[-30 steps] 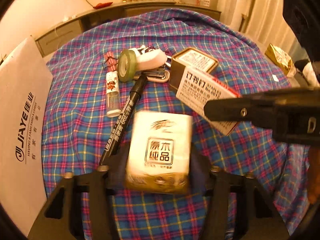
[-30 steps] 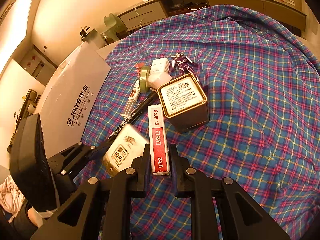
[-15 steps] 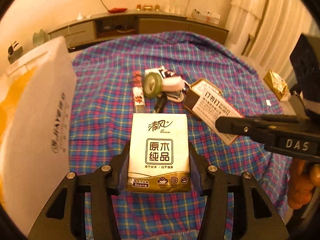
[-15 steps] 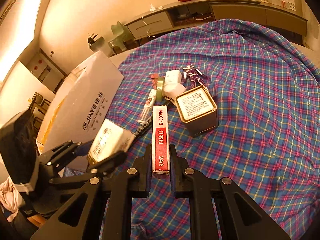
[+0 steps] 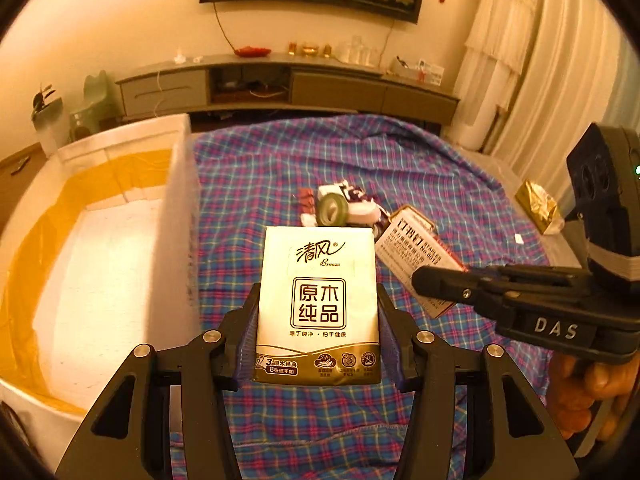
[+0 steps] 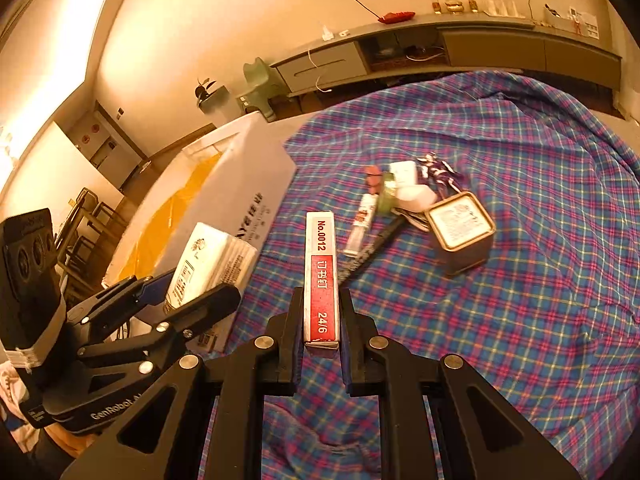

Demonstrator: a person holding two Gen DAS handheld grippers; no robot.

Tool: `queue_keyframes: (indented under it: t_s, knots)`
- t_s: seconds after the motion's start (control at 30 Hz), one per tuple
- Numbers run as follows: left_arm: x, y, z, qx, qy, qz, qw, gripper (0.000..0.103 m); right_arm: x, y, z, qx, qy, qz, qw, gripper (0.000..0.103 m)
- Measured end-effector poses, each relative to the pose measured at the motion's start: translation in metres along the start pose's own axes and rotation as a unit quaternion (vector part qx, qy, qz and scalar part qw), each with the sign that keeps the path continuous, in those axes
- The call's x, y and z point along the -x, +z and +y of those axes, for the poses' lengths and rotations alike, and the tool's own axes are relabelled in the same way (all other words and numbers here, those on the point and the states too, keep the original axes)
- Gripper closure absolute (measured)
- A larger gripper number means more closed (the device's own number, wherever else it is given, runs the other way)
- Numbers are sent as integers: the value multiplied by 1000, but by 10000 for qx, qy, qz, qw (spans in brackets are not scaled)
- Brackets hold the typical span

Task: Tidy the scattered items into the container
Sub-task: 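Carry the tissue pack and staple box over the white cardboard box with both grippers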

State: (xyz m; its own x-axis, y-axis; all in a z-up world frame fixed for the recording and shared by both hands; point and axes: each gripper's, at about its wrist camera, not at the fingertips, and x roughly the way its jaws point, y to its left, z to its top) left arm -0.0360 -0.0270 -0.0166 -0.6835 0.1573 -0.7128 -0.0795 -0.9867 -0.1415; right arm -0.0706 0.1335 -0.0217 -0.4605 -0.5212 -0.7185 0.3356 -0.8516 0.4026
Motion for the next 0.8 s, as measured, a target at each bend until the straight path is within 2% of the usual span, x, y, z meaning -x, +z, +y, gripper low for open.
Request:
queue_keyframes:
  t_s: [0.53,0.8]
  knots:
    - [58,1,60,451,45,-540,9975,50,22,-3,80,748,-171,-418,9962,87]
    - [78,7,86,716,-2,-773,9944,50,31,-6,106,1007,-290,-515,9932,87]
